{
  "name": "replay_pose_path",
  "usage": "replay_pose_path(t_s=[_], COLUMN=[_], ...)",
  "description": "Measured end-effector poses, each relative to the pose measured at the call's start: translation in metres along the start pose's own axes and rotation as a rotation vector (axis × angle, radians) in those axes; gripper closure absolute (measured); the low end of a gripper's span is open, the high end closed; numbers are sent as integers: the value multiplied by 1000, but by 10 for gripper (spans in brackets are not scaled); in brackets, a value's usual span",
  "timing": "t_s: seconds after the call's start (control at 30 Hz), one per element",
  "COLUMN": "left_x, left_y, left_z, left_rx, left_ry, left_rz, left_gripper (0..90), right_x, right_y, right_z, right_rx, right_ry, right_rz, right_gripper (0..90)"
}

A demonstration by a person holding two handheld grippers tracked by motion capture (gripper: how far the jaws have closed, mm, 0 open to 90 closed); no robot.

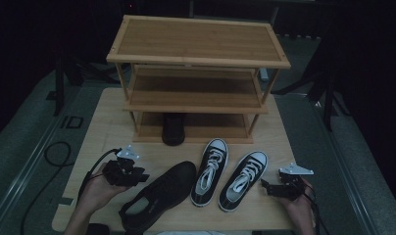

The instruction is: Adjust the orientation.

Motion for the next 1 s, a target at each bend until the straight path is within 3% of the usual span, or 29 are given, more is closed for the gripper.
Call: replay_pose_path(t_s=[0.17,0.4,0.67,0.8,0.93,1.0], left_x=[2,1,1,-1,-5,-7], left_y=[15,27,32,36,28,20], left_z=[8,28,37,44,47,47], left_rx=[11,13,17,-1,43,48], left_ry=[-31,-110,-127,-140,-151,-136], left_rz=[-1,-41,-64,-67,-136,-169], left_gripper=[634,621,619,615,637,681], right_x=[0,0,0,0,0,0], right_y=[0,0,0,0,0,0], right_z=[0,0,0,0,0,0], right_rx=[0,0,0,0,0,0], right_ry=[0,0,0,0,0,0], right_rz=[0,0,0,0,0,0], right_gripper=[122,122,122,122,122,122])
Point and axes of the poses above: each handheld gripper's, and its own axes: y roughly backward along the jaws, x roughly out of its top, z roughly to its right, the point moved 8 cm from there along -y, roughly forward along the jaws, and after that the axes turned 2 degrees about y, right-handed, at the moved point
